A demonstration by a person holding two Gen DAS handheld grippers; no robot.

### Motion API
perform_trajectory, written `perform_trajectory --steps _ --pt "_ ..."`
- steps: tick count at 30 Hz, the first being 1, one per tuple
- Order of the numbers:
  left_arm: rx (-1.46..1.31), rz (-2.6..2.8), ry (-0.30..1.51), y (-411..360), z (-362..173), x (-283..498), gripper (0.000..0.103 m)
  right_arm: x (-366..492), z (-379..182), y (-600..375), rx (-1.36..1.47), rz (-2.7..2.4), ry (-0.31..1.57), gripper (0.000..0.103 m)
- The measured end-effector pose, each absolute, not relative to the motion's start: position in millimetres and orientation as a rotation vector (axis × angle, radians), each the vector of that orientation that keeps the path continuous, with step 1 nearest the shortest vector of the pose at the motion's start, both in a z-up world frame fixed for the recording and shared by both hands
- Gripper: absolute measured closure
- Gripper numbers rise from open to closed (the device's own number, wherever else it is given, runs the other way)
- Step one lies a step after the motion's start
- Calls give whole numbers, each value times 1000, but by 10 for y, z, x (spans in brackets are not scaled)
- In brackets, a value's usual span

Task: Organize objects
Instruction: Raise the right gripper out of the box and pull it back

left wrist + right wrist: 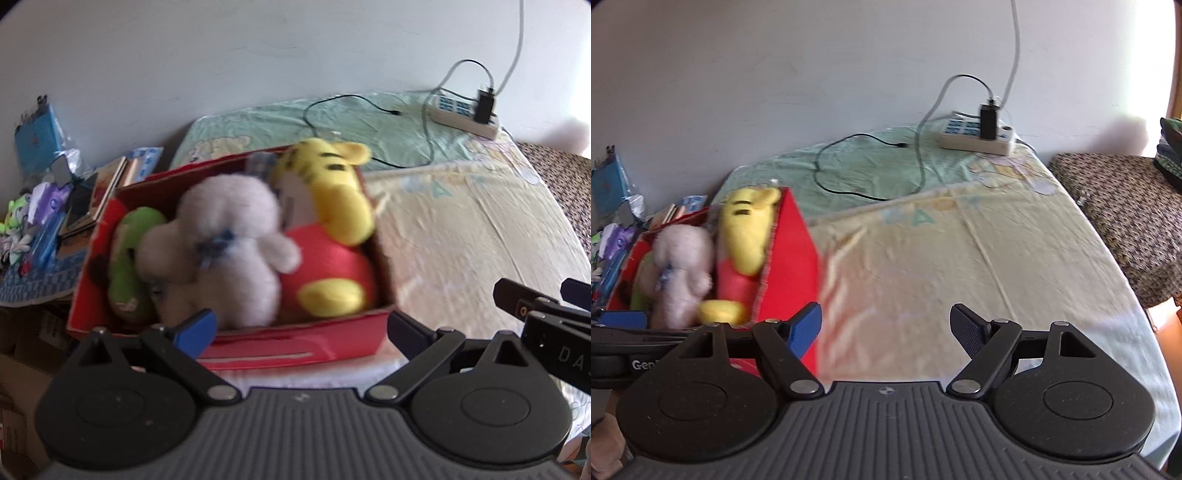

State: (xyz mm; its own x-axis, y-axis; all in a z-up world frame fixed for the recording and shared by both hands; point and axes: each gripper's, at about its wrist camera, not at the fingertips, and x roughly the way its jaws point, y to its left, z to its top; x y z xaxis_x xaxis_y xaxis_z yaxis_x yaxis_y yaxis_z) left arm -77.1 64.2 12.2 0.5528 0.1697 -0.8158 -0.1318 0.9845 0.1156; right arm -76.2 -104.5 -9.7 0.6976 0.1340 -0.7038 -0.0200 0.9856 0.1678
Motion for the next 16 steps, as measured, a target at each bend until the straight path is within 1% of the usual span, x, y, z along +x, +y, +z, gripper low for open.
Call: perform_trajectory --steps 7,12,16 --pt "31 214 944 1073 197 -771 3 -665 40 -672 142 121 772 24" --pt "22 238 916 1348 199 -776 5 -613 52 -410 133 147 764 24" --pt "12 242 905 1544 225 -777 5 -564 56 -255 130 155 758 24"
